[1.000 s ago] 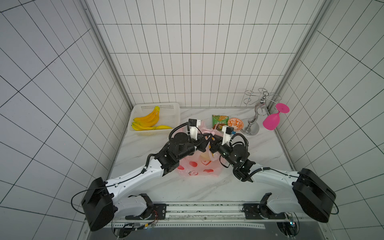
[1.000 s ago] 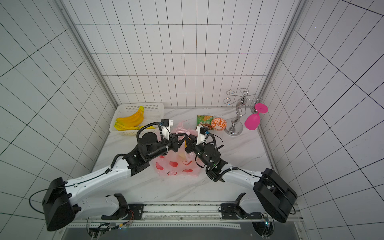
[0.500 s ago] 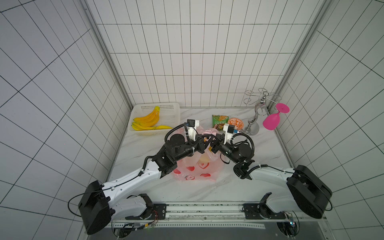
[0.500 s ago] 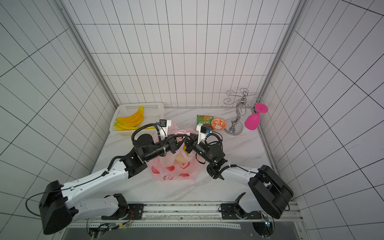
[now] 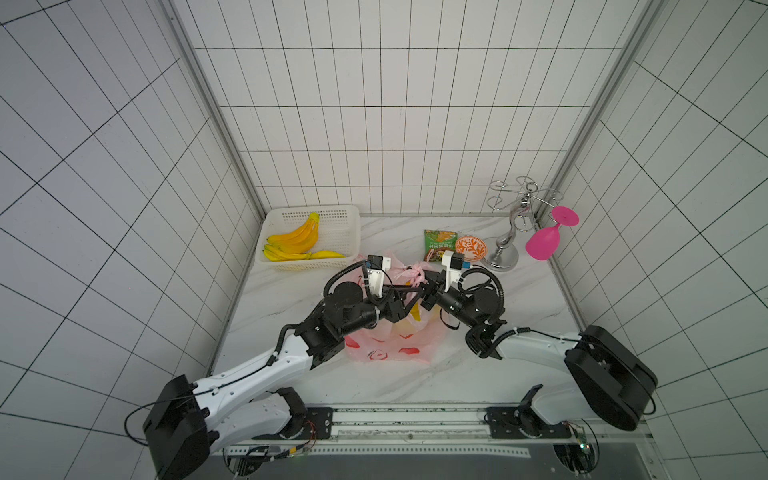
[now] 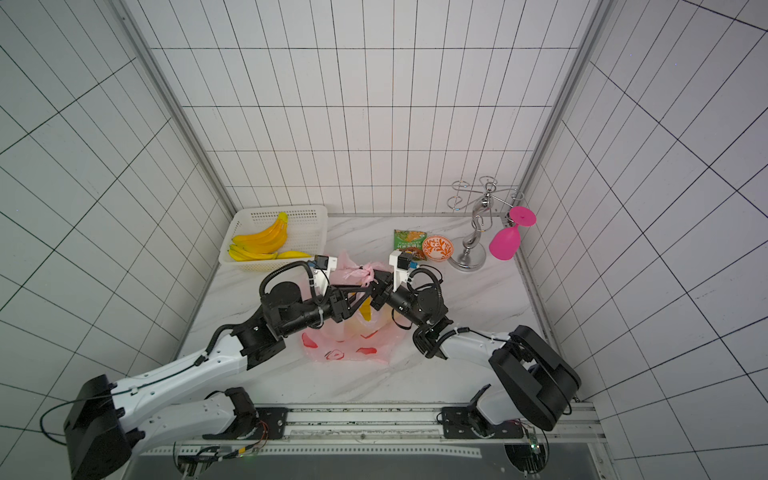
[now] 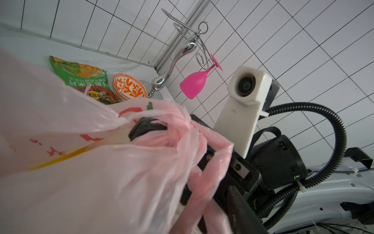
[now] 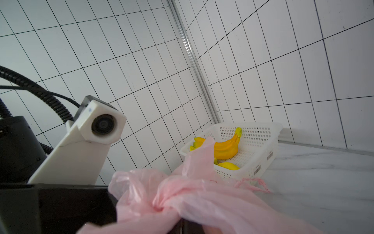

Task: Place the banana into a plastic bag & tie a knot
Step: Cross the plastic bag at the center of the board.

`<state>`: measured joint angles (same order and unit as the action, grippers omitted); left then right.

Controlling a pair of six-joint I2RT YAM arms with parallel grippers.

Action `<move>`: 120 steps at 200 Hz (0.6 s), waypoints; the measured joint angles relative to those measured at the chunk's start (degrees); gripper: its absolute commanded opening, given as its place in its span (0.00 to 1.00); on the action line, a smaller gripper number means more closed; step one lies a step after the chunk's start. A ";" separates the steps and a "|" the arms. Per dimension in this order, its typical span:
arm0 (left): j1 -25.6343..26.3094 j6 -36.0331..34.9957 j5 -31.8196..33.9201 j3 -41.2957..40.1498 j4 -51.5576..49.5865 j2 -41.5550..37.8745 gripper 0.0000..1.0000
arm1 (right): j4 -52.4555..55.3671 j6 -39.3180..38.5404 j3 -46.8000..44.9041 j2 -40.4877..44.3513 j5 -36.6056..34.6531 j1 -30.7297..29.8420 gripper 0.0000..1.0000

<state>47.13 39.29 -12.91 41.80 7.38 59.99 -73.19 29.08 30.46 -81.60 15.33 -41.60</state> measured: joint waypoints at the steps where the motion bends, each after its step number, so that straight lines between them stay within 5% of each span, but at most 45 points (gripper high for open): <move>1: 0.00 -0.07 0.04 0.13 -0.28 -0.09 0.61 | 0.00 -0.07 0.00 0.00 -0.02 0.00 0.00; 69: -5.31 -11.96 8.74 17.66 -24.92 -7.45 0.66 | 0.00 -1.75 0.00 0.02 -0.46 0.00 0.00; 120: -18.18 -14.67 3.89 29.79 -29.73 9.70 0.43 | 0.00 -2.14 0.00 0.02 -1.01 0.00 0.00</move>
<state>28.95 24.62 -9.02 71.59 -22.35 69.69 -73.19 26.94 30.46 -81.58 14.33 -41.60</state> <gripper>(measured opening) 0.479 0.047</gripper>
